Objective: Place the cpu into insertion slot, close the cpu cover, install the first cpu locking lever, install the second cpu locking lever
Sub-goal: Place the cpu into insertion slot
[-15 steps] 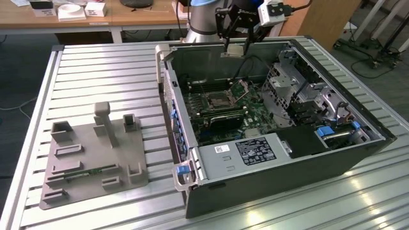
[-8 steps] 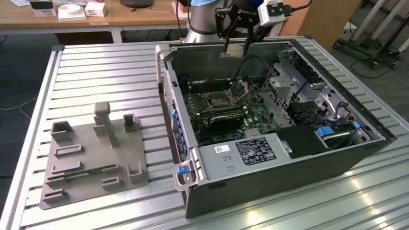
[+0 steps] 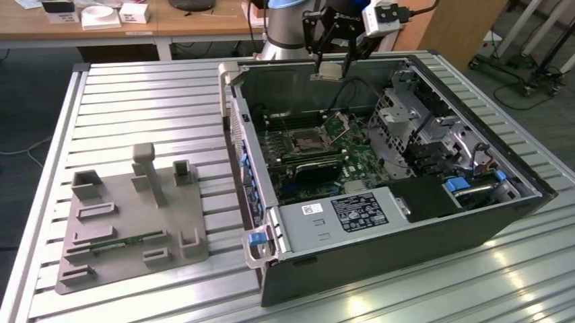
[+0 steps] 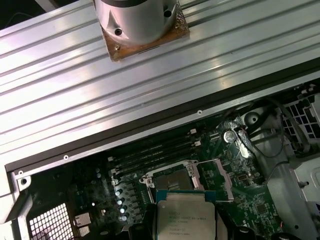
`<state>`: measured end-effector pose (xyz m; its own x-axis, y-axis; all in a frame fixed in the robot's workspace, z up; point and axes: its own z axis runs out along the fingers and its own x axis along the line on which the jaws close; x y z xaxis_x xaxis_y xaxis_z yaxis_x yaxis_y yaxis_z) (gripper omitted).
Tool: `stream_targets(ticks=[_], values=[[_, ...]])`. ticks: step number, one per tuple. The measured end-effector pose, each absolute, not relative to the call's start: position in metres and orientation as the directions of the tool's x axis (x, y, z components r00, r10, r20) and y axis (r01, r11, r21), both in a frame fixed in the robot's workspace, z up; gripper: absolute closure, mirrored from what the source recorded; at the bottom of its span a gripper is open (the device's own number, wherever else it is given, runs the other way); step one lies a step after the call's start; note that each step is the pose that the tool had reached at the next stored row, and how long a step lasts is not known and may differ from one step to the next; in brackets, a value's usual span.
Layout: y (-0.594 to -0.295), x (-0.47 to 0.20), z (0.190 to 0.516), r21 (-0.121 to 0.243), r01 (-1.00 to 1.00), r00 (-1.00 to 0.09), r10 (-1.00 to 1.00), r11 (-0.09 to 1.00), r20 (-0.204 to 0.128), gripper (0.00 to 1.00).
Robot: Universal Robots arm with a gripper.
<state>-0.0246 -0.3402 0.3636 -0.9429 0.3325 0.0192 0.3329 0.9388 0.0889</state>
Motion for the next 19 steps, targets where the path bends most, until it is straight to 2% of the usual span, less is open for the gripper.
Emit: stream_targets(ticks=[19], values=[[-0.3402,-0.0247,0.3631,0.089,0.468,-0.883,0.468,0.879,0.019,0.46]])
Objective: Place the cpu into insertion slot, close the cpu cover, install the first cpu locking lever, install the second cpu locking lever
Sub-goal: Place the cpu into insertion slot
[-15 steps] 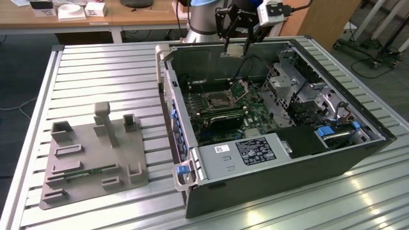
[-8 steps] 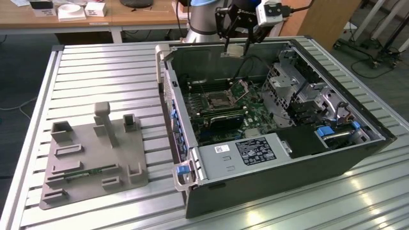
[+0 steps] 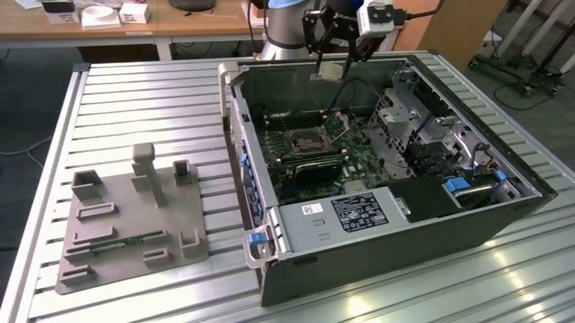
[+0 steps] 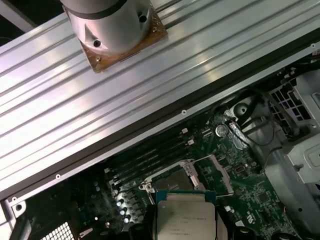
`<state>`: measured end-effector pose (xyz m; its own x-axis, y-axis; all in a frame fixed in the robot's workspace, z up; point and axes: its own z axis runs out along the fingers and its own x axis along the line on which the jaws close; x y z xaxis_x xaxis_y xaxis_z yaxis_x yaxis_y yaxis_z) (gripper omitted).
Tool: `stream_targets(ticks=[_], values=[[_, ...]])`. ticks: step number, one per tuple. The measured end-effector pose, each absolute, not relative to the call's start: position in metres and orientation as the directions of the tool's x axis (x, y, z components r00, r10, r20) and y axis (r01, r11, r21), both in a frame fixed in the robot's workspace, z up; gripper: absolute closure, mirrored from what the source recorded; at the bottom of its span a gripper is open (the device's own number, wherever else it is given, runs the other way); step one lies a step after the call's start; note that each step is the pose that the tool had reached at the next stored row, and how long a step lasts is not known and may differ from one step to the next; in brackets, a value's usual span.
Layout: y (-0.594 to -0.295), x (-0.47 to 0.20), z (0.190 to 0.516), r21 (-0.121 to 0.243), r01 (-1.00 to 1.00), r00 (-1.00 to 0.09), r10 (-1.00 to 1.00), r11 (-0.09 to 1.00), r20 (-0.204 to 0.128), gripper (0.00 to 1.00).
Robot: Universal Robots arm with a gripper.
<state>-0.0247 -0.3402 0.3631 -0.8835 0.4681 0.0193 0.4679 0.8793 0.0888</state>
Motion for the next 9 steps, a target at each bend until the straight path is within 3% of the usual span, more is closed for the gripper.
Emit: stream_targets(ticks=[9], values=[[-0.3401,-0.0250,0.3628,0.089,0.523,-0.852,0.523,0.848,0.019,0.46]])
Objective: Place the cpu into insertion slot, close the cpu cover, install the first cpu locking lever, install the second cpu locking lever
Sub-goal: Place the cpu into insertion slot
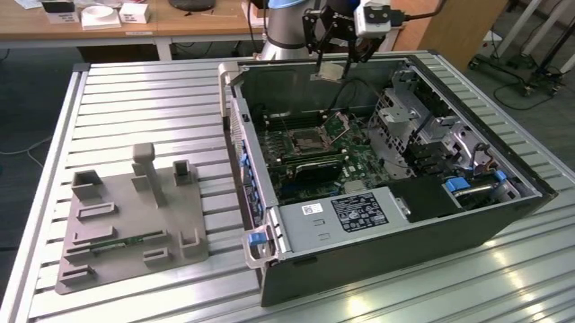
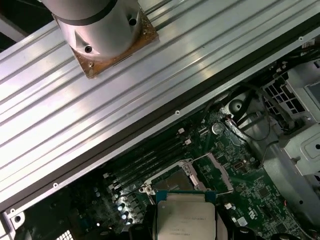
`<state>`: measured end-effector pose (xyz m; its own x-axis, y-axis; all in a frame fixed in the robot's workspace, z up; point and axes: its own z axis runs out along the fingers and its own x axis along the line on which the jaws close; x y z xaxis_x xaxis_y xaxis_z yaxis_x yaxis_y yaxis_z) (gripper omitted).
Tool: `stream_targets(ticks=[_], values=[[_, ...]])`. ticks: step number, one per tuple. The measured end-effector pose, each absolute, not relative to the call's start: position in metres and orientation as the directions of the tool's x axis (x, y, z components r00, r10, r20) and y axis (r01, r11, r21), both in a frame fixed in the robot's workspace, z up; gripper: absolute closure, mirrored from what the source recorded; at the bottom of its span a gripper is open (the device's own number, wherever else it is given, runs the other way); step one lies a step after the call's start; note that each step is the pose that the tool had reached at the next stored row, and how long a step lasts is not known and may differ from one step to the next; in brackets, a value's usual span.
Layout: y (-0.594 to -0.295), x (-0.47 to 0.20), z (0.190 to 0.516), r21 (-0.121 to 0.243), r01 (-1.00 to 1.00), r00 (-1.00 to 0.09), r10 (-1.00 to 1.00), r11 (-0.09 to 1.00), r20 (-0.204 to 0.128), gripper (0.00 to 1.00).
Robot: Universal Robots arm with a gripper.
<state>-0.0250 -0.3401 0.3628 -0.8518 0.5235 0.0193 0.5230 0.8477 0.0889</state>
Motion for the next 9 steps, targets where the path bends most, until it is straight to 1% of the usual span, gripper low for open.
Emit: stream_targets(ticks=[9], values=[[-0.3401,-0.0254,0.3624,0.089,0.578,-0.815,0.579,0.811,0.019,0.46]])
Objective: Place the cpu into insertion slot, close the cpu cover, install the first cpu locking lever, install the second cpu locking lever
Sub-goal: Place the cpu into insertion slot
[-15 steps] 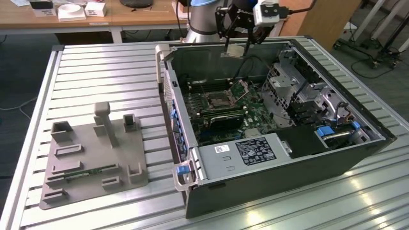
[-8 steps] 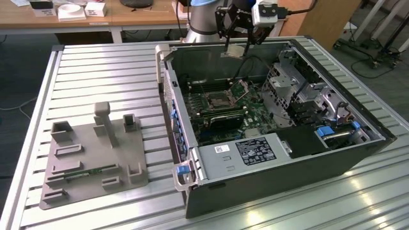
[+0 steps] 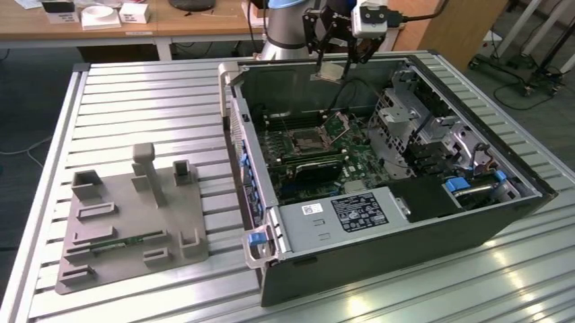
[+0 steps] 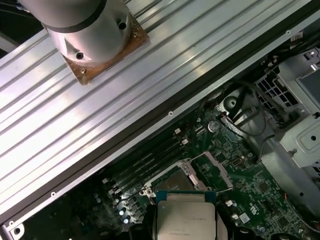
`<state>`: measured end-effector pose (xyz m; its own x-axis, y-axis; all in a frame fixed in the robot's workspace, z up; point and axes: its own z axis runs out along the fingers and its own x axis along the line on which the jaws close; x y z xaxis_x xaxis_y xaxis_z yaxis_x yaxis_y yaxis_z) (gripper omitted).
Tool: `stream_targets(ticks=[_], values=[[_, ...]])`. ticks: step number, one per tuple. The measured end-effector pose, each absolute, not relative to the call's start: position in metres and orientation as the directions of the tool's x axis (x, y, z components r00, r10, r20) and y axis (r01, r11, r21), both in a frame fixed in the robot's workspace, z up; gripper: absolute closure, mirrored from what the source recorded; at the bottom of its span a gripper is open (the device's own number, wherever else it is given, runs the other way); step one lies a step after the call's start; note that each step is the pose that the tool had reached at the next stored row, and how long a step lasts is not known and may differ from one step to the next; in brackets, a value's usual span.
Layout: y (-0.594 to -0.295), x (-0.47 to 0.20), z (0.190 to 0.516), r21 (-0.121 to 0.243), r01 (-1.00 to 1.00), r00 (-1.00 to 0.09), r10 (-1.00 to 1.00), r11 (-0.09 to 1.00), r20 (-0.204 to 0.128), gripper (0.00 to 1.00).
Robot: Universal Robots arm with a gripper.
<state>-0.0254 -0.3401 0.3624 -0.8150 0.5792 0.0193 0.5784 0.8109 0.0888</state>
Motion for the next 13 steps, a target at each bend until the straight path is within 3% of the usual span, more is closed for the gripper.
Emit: stream_targets(ticks=[13], values=[[-0.3402,-0.0268,0.3614,0.089,0.650,-0.759,0.651,0.755,0.019,0.46]])
